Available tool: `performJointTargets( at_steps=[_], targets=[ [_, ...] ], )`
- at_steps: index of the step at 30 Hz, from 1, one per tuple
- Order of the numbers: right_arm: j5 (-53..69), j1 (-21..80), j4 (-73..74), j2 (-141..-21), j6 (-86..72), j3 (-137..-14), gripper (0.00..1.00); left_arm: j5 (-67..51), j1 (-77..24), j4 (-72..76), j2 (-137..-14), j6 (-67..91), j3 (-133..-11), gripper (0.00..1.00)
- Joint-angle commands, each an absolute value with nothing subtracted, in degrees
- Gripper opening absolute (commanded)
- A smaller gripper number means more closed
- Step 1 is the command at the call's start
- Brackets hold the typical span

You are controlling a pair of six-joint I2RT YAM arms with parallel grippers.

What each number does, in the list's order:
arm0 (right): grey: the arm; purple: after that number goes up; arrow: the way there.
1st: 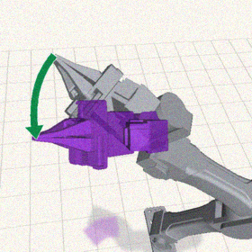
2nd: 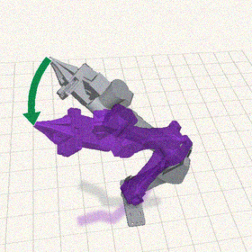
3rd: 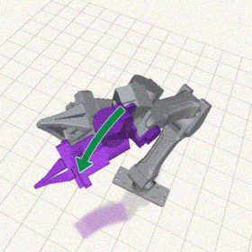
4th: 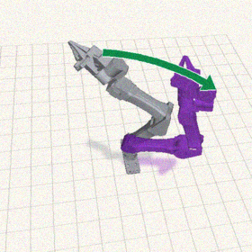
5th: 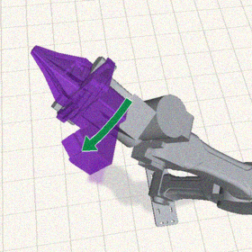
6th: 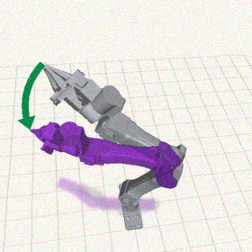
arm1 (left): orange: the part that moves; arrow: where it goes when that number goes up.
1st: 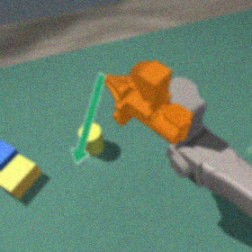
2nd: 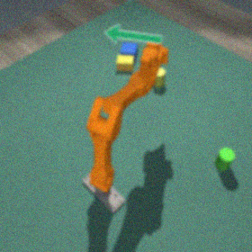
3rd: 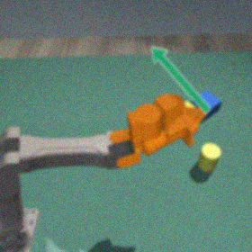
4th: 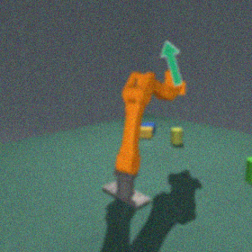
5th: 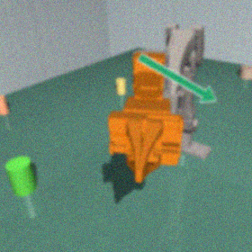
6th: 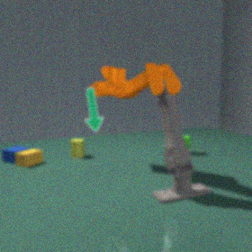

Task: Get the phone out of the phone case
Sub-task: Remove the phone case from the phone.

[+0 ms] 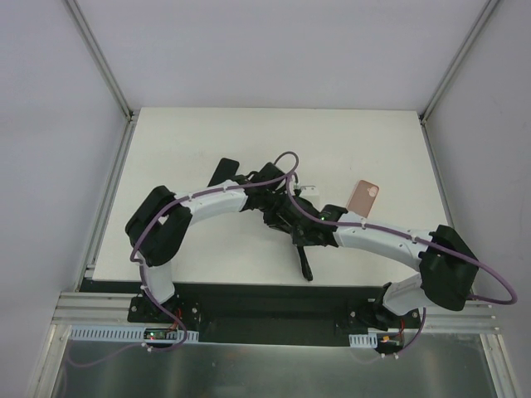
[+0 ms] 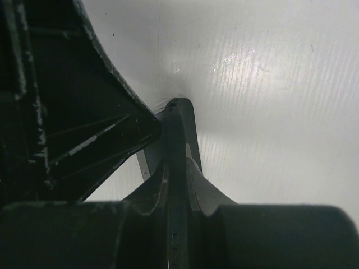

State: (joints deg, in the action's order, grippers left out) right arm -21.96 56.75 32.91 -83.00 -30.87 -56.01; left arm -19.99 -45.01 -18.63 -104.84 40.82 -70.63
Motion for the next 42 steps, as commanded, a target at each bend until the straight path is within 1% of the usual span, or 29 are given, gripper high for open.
performJointTargets(
  at_steps=[1,5,12,16,22,25,27,28,35,42],
  targets=[
    [-27.2,57.0,23.9,-77.8,-32.1,-57.7,0.01,-15.2,-45.1,-28.7,-109.8,35.6,-66.2,0.10],
    [-27.1,57.0,22.7,-78.4,-32.6,-57.5,0.01,-16.6,-45.6,-28.5,-111.0,36.5,-66.3,0.12],
    [-27.7,57.1,22.5,-78.8,-33.0,-57.6,0.01,-18.6,-46.4,-27.8,-112.1,37.6,-66.3,0.24],
    [-28.3,57.1,22.8,-78.8,-33.2,-57.5,0.01,-20.3,-46.4,-26.2,-112.5,38.9,-64.8,0.25],
    [-30.0,57.1,23.6,-79.1,-34.3,-57.2,0.01,-25.4,-46.3,-21.2,-111.8,42.3,-61.9,0.20],
    [-30.5,57.1,23.6,-79.6,-34.7,-57.0,0.01,-29.0,-46.2,-17.9,-112.0,44.7,-60.3,0.12],
    [-30.9,57.1,23.6,-79.7,-35.2,-56.8,0.01,-29.3,-46.3,-17.1,-112.1,45.8,-59.6,0.01],
    [-31.5,57.1,23.7,-79.7,-35.5,-56.6,0.02,-29.1,-46.3,-16.8,-111.9,46.0,-59.4,0.00],
    [-35.8,54.3,29.2,-75.3,-35.6,-56.0,0.01,-22.2,-44.5,-16.9,-106.9,46.0,-54.3,0.00],
    [-38.5,51.4,33.0,-70.4,-35.4,-55.8,0.01,-21.2,-42.7,-16.8,-105.6,45.1,-53.4,0.00]
  ],
)
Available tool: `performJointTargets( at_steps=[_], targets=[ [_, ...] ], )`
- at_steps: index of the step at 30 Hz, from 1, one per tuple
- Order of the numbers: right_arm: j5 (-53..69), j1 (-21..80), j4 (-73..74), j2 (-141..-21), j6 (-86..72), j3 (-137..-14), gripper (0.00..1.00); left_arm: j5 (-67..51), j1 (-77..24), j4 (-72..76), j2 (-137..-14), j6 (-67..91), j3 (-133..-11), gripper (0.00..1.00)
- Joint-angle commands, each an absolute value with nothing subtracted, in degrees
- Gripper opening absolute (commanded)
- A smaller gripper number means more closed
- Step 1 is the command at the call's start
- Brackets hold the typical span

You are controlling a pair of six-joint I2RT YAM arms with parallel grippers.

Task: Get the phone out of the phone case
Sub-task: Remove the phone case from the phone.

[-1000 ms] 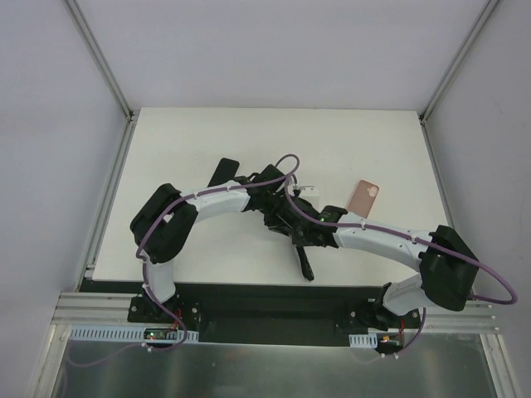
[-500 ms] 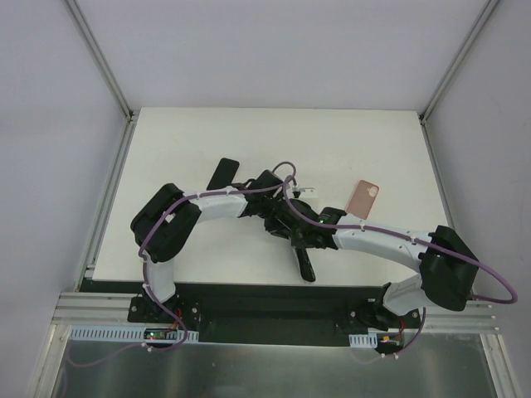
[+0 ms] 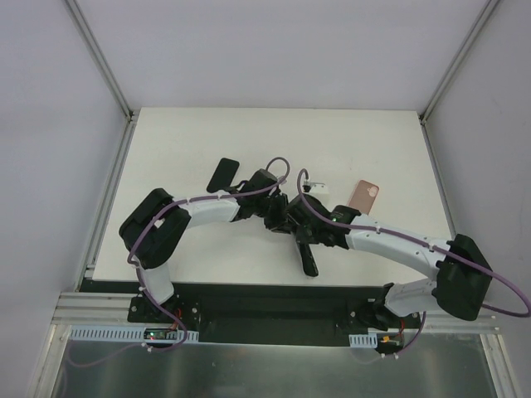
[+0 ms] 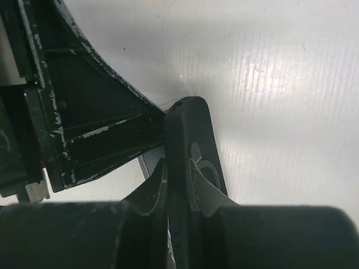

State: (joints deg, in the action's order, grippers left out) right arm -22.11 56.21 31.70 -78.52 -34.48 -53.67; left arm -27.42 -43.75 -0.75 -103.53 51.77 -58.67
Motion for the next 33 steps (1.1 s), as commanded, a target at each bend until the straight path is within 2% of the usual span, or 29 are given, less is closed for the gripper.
performJointTargets(
  at_steps=[1,16,27,33],
  targets=[
    [-38.7,50.9,33.1,-69.8,-35.5,-55.5,0.01,-21.1,-42.6,-16.9,-105.6,45.1,-53.5,0.00],
    [-37.6,40.3,33.5,-66.7,-35.1,-47.3,0.01,-19.7,-40.1,-16.8,-101.2,44.0,-50.5,0.00],
    [-34.0,38.1,28.2,-72.9,-34.4,-45.6,0.01,-20.4,-39.6,-16.8,-100.6,43.4,-50.1,0.00],
    [-32.6,38.2,28.1,-70.7,-32.1,-48.2,0.01,-21.2,-38.9,-16.8,-99.5,43.7,-50.9,0.00]
  ],
)
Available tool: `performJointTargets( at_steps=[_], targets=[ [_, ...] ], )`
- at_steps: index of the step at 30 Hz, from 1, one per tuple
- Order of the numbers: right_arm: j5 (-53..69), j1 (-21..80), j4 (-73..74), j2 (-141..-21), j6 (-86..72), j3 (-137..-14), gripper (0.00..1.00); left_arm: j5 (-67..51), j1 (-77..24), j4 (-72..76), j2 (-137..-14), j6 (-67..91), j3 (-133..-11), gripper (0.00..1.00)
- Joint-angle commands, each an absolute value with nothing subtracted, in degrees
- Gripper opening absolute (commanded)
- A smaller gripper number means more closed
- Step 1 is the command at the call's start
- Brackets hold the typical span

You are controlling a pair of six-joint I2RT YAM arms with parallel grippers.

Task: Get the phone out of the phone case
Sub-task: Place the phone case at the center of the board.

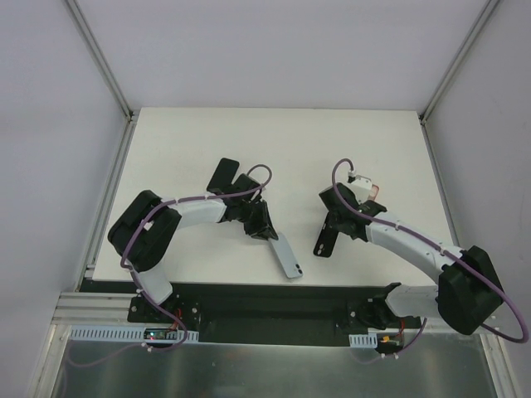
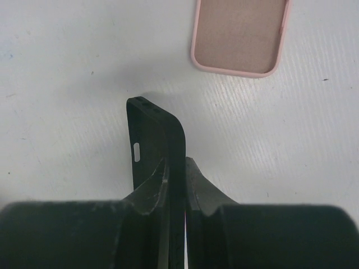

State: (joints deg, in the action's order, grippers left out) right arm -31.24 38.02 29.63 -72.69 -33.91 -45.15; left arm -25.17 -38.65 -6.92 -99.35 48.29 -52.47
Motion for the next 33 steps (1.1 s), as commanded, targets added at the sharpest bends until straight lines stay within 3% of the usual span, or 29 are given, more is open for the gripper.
performJointTargets(
  at_steps=[1,9,17,19,20,23,24,25,33],
  targets=[
    [-32.4,38.2,28.1,-70.2,-31.6,-49.3,0.01,-21.4,-38.8,-16.8,-99.0,43.7,-51.1,0.00],
    [-26.7,35.0,24.5,-74.9,-22.7,-57.6,0.01,-14.8,-34.5,-28.3,-94.2,38.1,-60.3,0.00],
    [-8.8,26.2,17.5,-91.3,-20.1,-68.1,0.03,7.5,-32.4,-47.9,-100.7,27.5,-81.4,0.00],
    [-6.2,24.7,17.8,-95.6,-19.9,-70.6,0.19,11.0,-32.5,-50.2,-101.8,26.9,-84.4,0.00],
    [-5.9,24.3,18.1,-96.8,-19.5,-71.3,0.46,13.3,-32.5,-50.7,-102.0,26.9,-85.4,0.00],
    [-5.0,22.9,19.6,-99.6,-19.0,-72.5,0.95,18.0,-32.6,-53.4,-103.4,26.9,-90.2,0.00],
    [-5.0,22.4,20.3,-99.5,-18.9,-72.8,1.00,18.9,-32.6,-54.2,-104.8,26.8,-91.6,0.00],
    [-5.3,22.2,20.7,-99.1,-18.7,-72.3,0.96,20.2,-32.8,-55.0,-105.5,26.6,-94.6,0.00],
    [-7.7,22.1,22.0,-88.4,-19.4,-64.3,0.96,25.8,-36.1,-61.9,-121.0,27.5,-112.0,0.00]
  ],
)
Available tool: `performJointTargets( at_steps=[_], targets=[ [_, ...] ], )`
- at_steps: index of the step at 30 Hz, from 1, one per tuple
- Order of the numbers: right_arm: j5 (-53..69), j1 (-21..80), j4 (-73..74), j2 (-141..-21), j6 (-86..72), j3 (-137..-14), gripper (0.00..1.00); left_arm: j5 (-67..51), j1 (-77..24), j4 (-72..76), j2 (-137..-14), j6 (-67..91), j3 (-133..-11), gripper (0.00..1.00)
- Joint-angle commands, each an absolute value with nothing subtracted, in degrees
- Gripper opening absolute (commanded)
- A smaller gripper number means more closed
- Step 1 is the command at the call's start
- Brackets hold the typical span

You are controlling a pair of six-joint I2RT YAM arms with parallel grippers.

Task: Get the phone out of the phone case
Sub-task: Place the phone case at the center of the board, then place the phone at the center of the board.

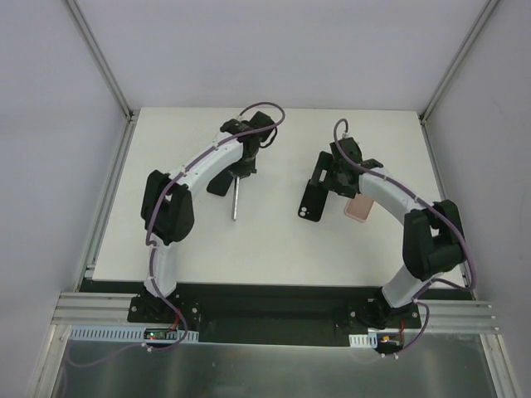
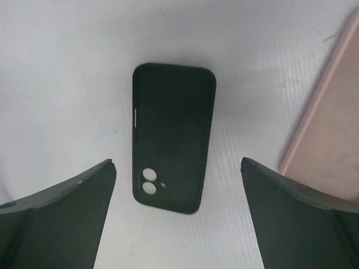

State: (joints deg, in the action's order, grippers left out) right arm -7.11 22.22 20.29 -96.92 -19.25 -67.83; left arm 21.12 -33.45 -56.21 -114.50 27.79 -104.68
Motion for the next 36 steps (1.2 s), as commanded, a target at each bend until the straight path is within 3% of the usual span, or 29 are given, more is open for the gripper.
performJointTargets(
  at_steps=[1,5,12,13,14,17,18,21,29,36],
  targets=[
    [-7.7,22.1,22.4,-86.9,-19.8,-63.0,0.96,26.2,-36.6,-62.7,-122.9,27.9,-116.0,0.00],
    [-9.0,22.2,23.8,-77.0,-21.1,-55.7,0.96,26.2,-38.6,-65.7,-132.9,29.0,-124.5,0.00],
    [-12.2,22.1,30.1,-62.3,-21.0,-48.7,0.96,21.8,-39.2,-65.5,-137.5,32.0,-128.9,0.01],
    [-12.7,22.1,31.0,-60.7,-20.7,-48.3,0.96,21.0,-39.2,-64.6,-137.4,32.0,-129.0,0.05],
    [-13.9,22.2,32.2,-58.0,-20.2,-48.1,0.96,19.6,-39.1,-64.2,-137.3,32.0,-129.0,0.21],
    [-16.3,22.1,36.1,-53.3,-19.1,-47.6,0.96,16.7,-39.1,-62.5,-137.0,31.7,-128.9,0.41],
    [-17.0,22.1,38.4,-52.3,-18.9,-47.6,0.96,16.0,-39.1,-62.2,-136.9,31.6,-129.0,0.54],
    [-18.8,22.1,41.9,-49.5,-18.5,-47.9,0.96,14.4,-39.2,-61.3,-136.1,31.4,-129.1,0.74],
    [-23.1,22.1,46.4,-46.8,-18.5,-50.5,0.96,13.9,-39.2,-59.9,-123.6,29.7,-126.0,0.90],
    [-26.2,22.2,49.1,-48.1,-17.0,-53.4,0.96,14.8,-38.1,-51.5,-102.8,25.7,-102.4,0.92]
  ],
)
